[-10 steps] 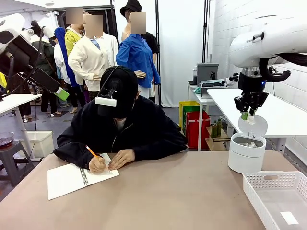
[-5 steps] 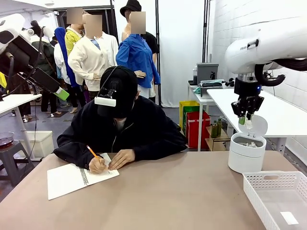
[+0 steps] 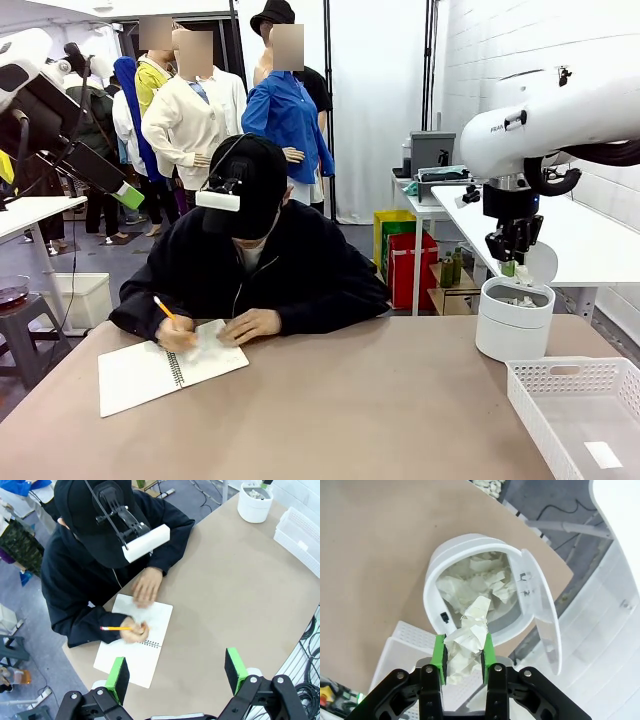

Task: Sort the paper based on its condition.
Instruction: If a person hands you a paper, place it in the Organizing basket , and if it's crumpled, put it in the Trash can.

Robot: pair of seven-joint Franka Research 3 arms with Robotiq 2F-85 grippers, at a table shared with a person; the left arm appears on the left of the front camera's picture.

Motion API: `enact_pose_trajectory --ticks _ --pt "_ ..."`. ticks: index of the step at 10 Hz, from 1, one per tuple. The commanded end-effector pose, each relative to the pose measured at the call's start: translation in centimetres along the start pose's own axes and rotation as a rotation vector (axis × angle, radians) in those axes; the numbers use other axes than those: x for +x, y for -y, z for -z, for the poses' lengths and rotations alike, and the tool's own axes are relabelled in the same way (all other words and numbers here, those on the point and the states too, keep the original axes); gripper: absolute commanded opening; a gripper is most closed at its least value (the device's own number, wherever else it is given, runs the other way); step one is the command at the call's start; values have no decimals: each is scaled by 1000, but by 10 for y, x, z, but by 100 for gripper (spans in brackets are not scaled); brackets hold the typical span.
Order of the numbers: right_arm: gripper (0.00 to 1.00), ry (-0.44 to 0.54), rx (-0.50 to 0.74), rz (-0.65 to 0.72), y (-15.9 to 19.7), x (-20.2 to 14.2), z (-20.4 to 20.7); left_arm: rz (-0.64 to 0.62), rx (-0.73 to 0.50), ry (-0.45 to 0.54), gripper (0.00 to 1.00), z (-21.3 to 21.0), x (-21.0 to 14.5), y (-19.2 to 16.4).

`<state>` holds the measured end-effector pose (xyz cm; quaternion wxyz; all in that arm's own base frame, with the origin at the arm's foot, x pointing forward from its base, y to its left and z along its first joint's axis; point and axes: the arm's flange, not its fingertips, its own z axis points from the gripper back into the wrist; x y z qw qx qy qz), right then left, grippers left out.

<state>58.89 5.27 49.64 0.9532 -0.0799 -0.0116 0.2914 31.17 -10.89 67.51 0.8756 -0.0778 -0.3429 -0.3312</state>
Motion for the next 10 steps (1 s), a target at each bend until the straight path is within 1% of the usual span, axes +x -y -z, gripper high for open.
enact_pose_trajectory --ticks 1,2,3,4,6,9,10 --pt "34 -4 -59 -61 6 4 9 -2 -1 3 100 -1 0 -1" --pt "34 -4 -75 -67 5 5 12 -2 -1 3 100 -1 0 -1" --pt "34 34 -64 -46 3 4 12 -2 -1 3 100 -1 0 -1" --pt "34 -14 -39 -40 3 2 6 -2 -1 3 100 -1 0 -1" --pt "34 -14 -39 -40 3 2 6 -2 -1 3 100 -1 0 -1" --pt "91 2 -69 -45 2 6 8 -2 -1 3 100 -1 0 -1" --pt "100 5 -73 -47 2 6 7 -2 -1 3 100 -1 0 -1"
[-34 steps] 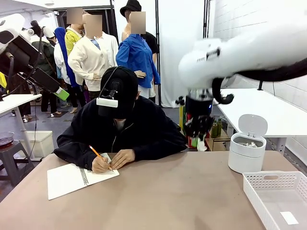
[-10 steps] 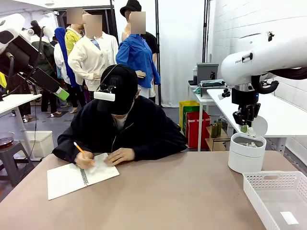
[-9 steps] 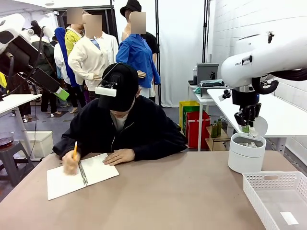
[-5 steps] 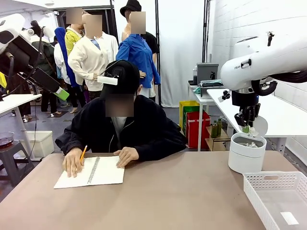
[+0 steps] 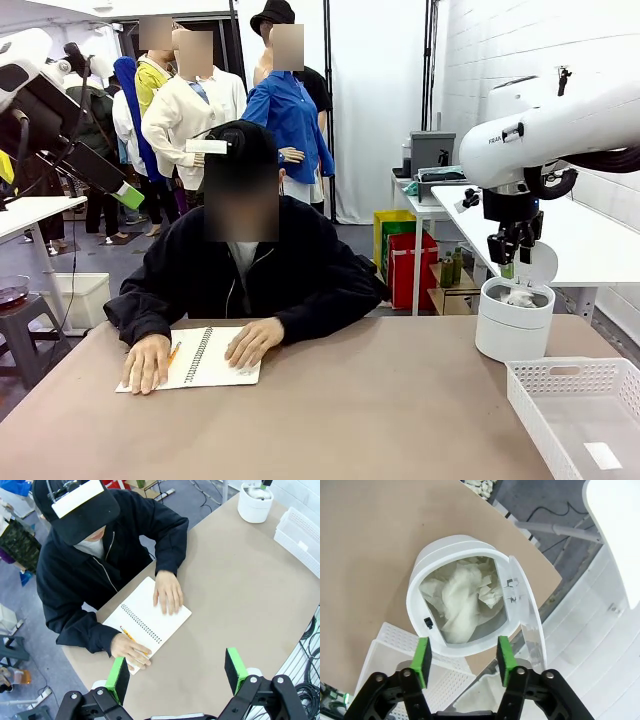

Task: Sort the paper based on its condition.
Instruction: If a person hands you a paper, place it in the Organizing basket , and if it's crumpled, put it in the Trash can.

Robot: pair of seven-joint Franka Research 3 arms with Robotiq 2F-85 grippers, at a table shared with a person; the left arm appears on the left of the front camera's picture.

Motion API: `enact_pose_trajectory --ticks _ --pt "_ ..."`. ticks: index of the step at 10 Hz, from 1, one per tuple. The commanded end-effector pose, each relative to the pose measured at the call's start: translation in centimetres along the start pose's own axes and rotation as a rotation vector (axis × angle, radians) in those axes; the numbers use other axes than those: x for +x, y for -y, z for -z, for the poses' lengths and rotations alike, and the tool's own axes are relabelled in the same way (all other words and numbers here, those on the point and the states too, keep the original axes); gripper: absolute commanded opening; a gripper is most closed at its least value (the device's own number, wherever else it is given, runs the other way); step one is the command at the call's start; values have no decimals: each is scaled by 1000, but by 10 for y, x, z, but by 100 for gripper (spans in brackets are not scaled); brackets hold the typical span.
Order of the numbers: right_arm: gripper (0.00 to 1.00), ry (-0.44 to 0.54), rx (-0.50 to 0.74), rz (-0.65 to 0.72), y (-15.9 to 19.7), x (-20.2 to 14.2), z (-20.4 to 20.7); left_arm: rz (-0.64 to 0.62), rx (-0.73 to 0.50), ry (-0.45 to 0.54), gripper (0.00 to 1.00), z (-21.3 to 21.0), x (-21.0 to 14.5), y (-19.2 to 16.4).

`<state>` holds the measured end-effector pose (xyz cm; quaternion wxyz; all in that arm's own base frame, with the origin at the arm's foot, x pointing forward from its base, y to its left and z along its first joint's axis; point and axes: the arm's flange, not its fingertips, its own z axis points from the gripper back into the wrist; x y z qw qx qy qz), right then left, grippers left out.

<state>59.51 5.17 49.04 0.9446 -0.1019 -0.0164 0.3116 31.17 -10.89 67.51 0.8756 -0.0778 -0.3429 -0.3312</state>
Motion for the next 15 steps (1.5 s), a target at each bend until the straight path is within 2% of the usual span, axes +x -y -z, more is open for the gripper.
enact_pose_trajectory --ticks 1,3,5,6,15 --pt "100 6 -30 -4 -1 1 1 -2 -1 3 100 -1 0 -1" --pt "100 11 -21 -10 -5 0 -1 -2 -1 3 100 -1 0 -1" --pt "100 -24 98 -42 -14 3 -6 -2 -1 3 100 -1 0 -1" --pt "100 4 5 -7 -5 2 -2 -2 -1 3 100 -1 0 -1" --pt "100 -2 24 -7 -6 1 -3 -2 -1 3 100 -1 0 -1"
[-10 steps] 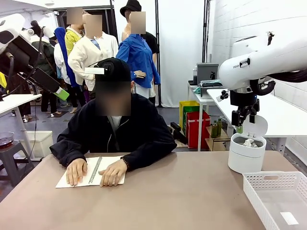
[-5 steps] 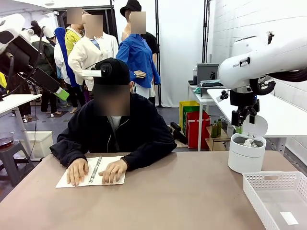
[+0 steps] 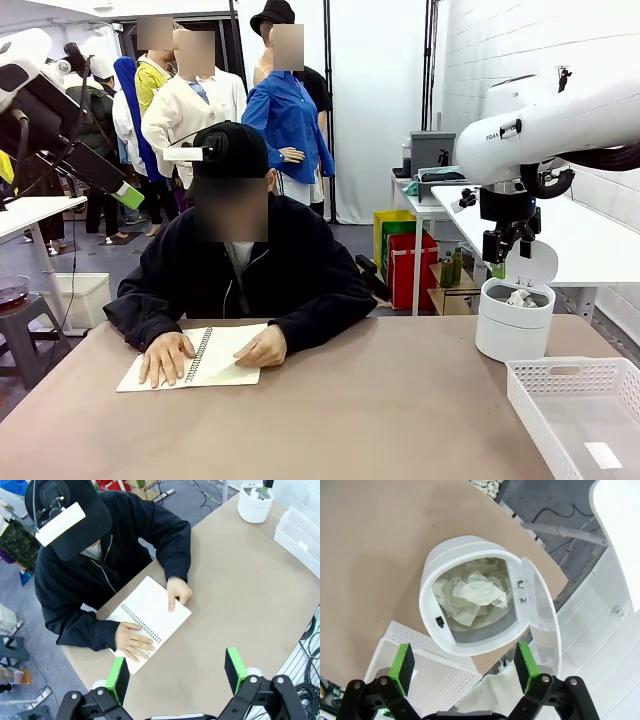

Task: Sort the paper based on its condition.
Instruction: If a person hands you a paper, place it in the Organizing basket , and if it's crumpled, put it in the Trash can.

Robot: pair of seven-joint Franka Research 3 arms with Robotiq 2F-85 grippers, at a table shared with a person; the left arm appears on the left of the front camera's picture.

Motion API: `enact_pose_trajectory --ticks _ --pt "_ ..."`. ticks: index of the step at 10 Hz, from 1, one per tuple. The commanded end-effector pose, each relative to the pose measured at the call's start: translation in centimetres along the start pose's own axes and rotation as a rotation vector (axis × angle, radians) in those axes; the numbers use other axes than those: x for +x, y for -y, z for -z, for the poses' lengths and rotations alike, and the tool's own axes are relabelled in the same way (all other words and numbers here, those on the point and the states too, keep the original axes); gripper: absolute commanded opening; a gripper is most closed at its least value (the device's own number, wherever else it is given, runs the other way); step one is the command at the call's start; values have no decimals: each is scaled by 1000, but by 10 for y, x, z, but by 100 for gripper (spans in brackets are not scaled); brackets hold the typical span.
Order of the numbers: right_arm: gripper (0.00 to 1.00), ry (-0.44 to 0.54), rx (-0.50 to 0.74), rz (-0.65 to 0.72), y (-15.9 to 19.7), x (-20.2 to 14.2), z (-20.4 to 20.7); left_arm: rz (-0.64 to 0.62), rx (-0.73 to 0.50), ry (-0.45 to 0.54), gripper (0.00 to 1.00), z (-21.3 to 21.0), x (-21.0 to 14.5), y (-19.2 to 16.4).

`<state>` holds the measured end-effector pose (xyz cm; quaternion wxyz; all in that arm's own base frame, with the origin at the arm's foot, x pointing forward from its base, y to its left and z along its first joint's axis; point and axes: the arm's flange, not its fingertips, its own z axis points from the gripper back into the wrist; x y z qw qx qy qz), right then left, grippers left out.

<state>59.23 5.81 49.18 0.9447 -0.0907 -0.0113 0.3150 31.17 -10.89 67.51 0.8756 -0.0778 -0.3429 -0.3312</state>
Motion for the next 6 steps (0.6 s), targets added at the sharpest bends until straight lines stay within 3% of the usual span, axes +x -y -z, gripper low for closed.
enact_pose_trajectory --ticks 1,3,6 --pt "100 97 58 -27 -21 -33 -30 -2 -1 3 100 -1 0 -1" --pt "100 283 113 -29 -39 -65 -63 -2 -1 3 100 -1 0 -1" --pt "100 436 243 -113 -58 -87 -89 -2 -1 3 100 -1 0 -1"
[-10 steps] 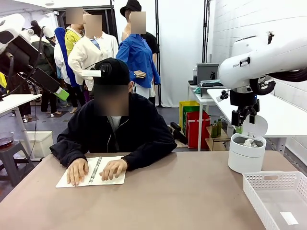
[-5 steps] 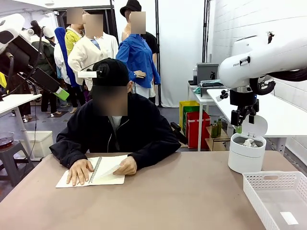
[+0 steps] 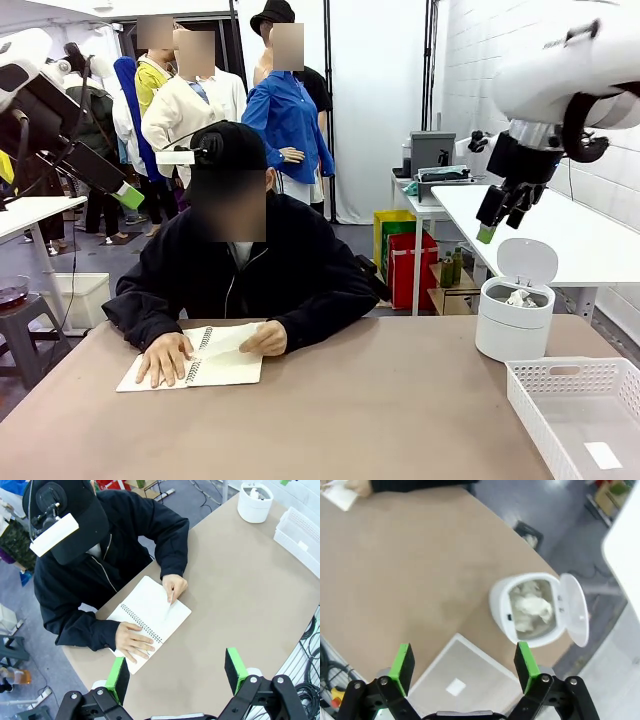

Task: Sort the paper based on its condition.
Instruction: If a person hands you a paper, place it in the Organizing basket , and if it's crumpled, put it in the Trash can.

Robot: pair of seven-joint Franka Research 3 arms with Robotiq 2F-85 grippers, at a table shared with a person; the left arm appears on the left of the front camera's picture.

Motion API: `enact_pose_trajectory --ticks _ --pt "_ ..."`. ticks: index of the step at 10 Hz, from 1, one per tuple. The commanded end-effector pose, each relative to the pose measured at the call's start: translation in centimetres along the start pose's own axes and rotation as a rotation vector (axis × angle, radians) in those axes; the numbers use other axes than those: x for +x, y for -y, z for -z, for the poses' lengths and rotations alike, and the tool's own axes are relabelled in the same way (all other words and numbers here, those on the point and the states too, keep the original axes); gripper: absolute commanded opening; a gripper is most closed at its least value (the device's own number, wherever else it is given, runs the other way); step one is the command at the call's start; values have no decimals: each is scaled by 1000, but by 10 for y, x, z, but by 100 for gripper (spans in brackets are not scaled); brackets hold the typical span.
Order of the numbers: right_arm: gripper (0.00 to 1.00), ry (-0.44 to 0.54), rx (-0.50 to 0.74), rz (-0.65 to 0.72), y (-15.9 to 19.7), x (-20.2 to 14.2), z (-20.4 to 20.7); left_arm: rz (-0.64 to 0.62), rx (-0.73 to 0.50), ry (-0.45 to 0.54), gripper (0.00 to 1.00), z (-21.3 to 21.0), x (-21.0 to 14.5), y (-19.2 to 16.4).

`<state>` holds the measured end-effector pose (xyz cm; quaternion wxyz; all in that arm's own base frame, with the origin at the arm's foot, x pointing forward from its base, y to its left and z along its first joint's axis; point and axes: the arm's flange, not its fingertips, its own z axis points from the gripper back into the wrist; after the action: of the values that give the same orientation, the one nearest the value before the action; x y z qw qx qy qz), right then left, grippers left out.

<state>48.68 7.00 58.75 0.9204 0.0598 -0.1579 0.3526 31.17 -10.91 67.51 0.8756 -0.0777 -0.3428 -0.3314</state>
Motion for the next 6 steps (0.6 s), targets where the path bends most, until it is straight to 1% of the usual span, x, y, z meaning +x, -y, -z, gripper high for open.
enact_pose_trajectory --ticks 1,3,5,6 --pt "100 108 108 -108 -9 -9 6 -3 -1 3 100 -1 0 -1" --pt "100 221 168 -186 -32 4 7 -3 -1 3 100 -1 0 -1" --pt "100 362 120 -228 -58 27 10 -3 -1 3 100 -1 0 -1" --pt "100 422 128 -250 -70 36 4 -3 -1 3 100 -1 0 -1"
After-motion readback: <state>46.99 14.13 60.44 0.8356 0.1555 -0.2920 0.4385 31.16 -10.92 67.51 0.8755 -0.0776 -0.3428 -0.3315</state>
